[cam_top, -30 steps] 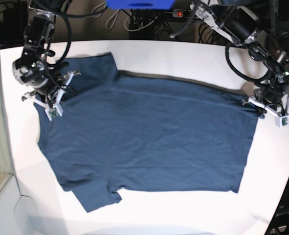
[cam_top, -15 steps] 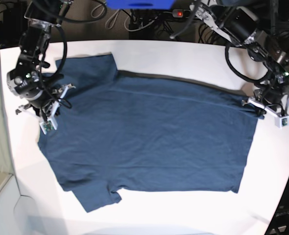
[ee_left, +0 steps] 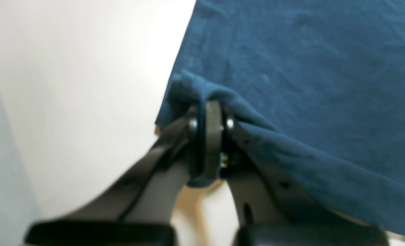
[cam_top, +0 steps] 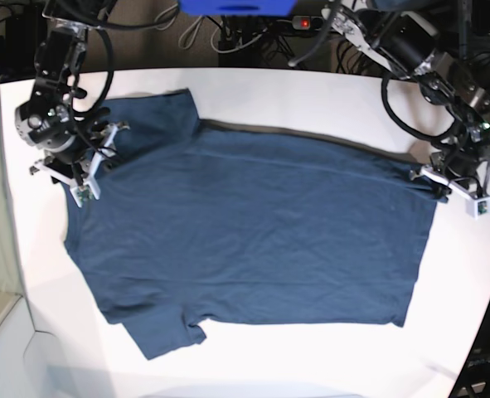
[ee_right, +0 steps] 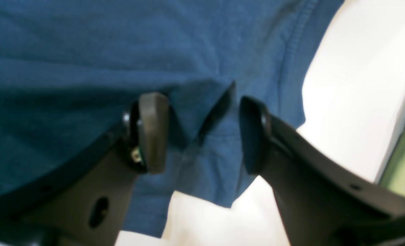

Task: Layout the t-shirt on the table in an organized manner, then fold the t-shirt properly
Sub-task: 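Hold the collar edge taut with both grippers, shifting the right gripper inward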

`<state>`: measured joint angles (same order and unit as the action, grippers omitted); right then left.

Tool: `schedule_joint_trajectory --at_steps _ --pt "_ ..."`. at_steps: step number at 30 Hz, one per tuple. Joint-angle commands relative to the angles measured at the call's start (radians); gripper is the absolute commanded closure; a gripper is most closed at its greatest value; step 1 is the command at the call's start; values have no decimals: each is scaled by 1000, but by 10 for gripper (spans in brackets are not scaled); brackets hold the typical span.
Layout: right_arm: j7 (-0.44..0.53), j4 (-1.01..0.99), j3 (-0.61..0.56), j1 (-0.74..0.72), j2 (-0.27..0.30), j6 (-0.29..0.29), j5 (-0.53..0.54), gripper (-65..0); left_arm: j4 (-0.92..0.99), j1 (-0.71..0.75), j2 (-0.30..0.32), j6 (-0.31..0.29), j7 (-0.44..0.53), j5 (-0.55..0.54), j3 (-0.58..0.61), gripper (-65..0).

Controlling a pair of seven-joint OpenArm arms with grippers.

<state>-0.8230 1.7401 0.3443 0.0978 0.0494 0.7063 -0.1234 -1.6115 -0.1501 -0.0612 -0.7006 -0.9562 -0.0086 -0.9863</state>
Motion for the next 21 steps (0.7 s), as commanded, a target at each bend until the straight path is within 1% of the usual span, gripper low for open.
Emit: schedule_joint_trajectory --at_steps 1,4,6,10,12,13,15,16,21 --pt "20 14 0 -11 5 -8 14 -335 -16 -18 10 2 24 -17 2 -4" --pt "20 -2 -1 -14 4 -8 17 -334 -16 -16 10 2 24 -17 2 -4" --pt "21 -39 -1 -31 7 -8 17 -322 -16 -13 10 2 24 -18 2 -4" --pt "21 -95 -1 -45 10 -8 15 -262 -16 -12 10 2 24 -18 2 -4" --pt "23 -90 -1 -43 17 -8 17 -196 -16 -12 10 2 24 -18 2 -4" --pt "23 -90 -1 -43 19 -8 17 -148 -17 -12 10 2 24 -18 2 -4" --pt "23 -88 -1 -45 20 -8 17 -27 -19 -12 10 2 24 -18 2 -4" --pt "23 -84 -1 -46 22 -8 17 0 -19 -12 10 2 24 -18 2 -4" --pt "23 -27 0 -53 22 -8 17 0 -19 -16 10 2 24 -18 2 -4"
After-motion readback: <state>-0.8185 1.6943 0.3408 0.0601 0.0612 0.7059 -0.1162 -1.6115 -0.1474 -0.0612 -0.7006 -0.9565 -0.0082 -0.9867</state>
